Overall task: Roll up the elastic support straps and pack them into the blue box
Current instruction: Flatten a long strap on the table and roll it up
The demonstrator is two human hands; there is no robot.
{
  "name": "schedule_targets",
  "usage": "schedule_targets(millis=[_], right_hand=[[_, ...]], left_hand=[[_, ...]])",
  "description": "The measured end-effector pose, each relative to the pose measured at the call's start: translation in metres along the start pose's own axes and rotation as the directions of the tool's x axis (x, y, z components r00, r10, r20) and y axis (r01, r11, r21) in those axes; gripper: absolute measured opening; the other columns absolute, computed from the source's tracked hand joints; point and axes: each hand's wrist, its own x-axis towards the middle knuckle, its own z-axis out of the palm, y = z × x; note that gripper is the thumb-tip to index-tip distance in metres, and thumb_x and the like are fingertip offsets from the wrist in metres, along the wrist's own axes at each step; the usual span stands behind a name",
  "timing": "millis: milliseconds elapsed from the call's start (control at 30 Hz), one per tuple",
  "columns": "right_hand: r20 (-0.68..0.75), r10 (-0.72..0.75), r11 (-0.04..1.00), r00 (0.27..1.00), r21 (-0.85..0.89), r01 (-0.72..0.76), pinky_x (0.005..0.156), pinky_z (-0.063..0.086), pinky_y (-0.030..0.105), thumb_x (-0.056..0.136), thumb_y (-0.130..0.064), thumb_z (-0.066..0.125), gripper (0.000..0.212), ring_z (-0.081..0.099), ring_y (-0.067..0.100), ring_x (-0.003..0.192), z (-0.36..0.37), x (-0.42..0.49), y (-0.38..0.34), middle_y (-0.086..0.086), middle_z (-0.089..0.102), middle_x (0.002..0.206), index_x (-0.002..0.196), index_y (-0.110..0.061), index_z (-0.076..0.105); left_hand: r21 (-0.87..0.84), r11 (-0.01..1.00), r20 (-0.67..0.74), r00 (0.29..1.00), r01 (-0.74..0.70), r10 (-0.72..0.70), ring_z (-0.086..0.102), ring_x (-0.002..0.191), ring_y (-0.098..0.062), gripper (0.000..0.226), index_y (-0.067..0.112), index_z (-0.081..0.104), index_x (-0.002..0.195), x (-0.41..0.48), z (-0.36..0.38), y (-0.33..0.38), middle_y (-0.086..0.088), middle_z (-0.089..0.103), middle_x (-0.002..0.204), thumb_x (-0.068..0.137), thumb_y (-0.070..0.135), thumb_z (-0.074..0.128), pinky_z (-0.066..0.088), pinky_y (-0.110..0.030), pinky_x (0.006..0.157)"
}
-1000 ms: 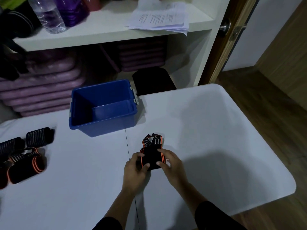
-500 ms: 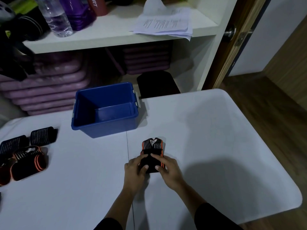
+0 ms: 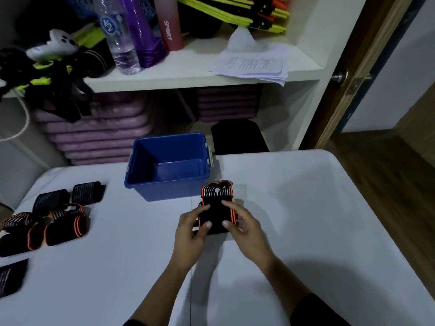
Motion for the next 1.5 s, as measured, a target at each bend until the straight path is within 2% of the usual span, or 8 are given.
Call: schedule_targets(millis=[300, 433, 533, 667, 800, 900, 1100, 1500], right_hand=[[0.089, -0.086, 0.996, 0.992, 0.037, 0.083, 0.090, 0.048, 0.013, 0.090, -0.004, 0.057, 0.047, 0.056, 0.013, 0.117, 0.032, 0.079, -0.077, -0.001, 0.056, 0.130, 0.130, -0.027, 0.052], [0.053, -0.078, 0.996, 0.995, -0.032, 0.080, 0.099, 0.045, 0.024, 0.090, -0.007, 0.058, 0.052, 0.051, 0.013, 0.120, 0.064, 0.114, -0.087, -0.006, 0.051, 0.126, 0.136, -0.027, 0.046], [0.032, -0.069, 0.995, 0.997, -0.067, 0.071, 0.103, 0.045, 0.032, 0.086, -0.010, 0.065, 0.057, 0.052, 0.013, 0.120, 0.087, 0.141, -0.083, -0.004, 0.054, 0.131, 0.136, -0.030, 0.045], [0.031, -0.050, 0.999, 0.998, -0.002, 0.050, 0.090, 0.051, 0.021, 0.081, 0.000, 0.067, 0.050, 0.059, 0.010, 0.109, 0.109, 0.174, -0.076, -0.012, 0.060, 0.115, 0.116, -0.033, 0.055], [0.066, 0.023, 1.000, 0.998, 0.010, -0.024, 0.078, 0.052, 0.016, 0.080, 0.002, 0.068, 0.044, 0.062, 0.010, 0.098, 0.127, 0.200, -0.060, -0.003, 0.063, 0.110, 0.111, -0.026, 0.057], [0.132, 0.092, 0.994, 0.987, -0.079, -0.082, 0.080, 0.054, 0.023, 0.079, 0.001, 0.069, 0.042, 0.062, 0.017, 0.097, 0.136, 0.218, -0.043, 0.004, 0.062, 0.110, 0.109, -0.026, 0.057], [0.264, 0.267, 0.948, 0.927, -0.245, -0.203, 0.067, 0.053, 0.021, 0.078, 0.002, 0.069, 0.037, 0.060, 0.018, 0.089, 0.148, 0.240, -0.017, 0.001, 0.059, 0.094, 0.101, -0.023, 0.053], [0.409, 0.452, 0.762, 0.793, -0.639, -0.105, 0.077, 0.042, 0.030, 0.086, -0.002, 0.060, 0.030, 0.048, 0.020, 0.088, 0.167, 0.256, 0.007, 0.008, 0.048, 0.103, 0.098, -0.022, 0.040]], left_hand=[[0.026, 0.998, -0.088, 0.994, -0.057, 0.059, 0.052, 0.103, -0.022, 0.035, 0.027, 0.056, 0.122, 0.073, -0.069, 0.039, -0.001, 0.054, 0.108, 0.089, 0.017, 0.057, 0.049, -0.025, 0.085], [0.068, 0.996, -0.105, 0.993, -0.055, 0.062, 0.052, 0.094, -0.017, 0.038, 0.023, 0.056, 0.124, 0.109, -0.096, 0.031, -0.011, 0.052, 0.111, 0.089, 0.010, 0.057, 0.042, -0.010, 0.078], [0.087, 0.995, -0.106, 0.993, -0.043, 0.052, 0.054, 0.096, -0.018, 0.038, 0.025, 0.056, 0.124, 0.133, -0.115, 0.021, -0.013, 0.052, 0.110, 0.088, 0.011, 0.058, 0.045, -0.018, 0.084], [0.155, 0.987, -0.073, 0.996, -0.030, 0.042, 0.054, 0.089, -0.015, 0.040, 0.025, 0.057, 0.124, 0.166, -0.139, -0.003, -0.009, 0.055, 0.106, 0.087, 0.013, 0.061, 0.038, 0.002, 0.072], [0.240, 0.970, -0.043, 0.998, -0.040, 0.051, 0.054, 0.084, -0.011, 0.037, 0.027, 0.060, 0.120, 0.190, -0.158, -0.028, -0.006, 0.060, 0.102, 0.085, 0.017, 0.064, 0.040, -0.004, 0.077], [0.355, 0.932, -0.066, 0.993, -0.066, 0.095, 0.054, 0.099, -0.021, 0.034, 0.025, 0.063, 0.115, 0.204, -0.171, -0.051, -0.007, 0.061, 0.107, 0.082, 0.017, 0.065, 0.040, -0.025, 0.091], [0.455, 0.890, -0.043, 0.998, -0.015, 0.038, 0.042, 0.115, -0.030, 0.043, 0.019, 0.057, 0.124, 0.207, -0.185, -0.095, -0.012, 0.044, 0.121, 0.082, 0.013, 0.065, 0.038, -0.034, 0.099], [0.312, 0.950, -0.024, 1.000, 0.008, -0.001, 0.052, 0.091, -0.011, 0.040, 0.019, 0.050, 0.128, 0.197, -0.183, -0.105, -0.003, 0.037, 0.125, 0.089, 0.010, 0.055, 0.045, -0.020, 0.086]])
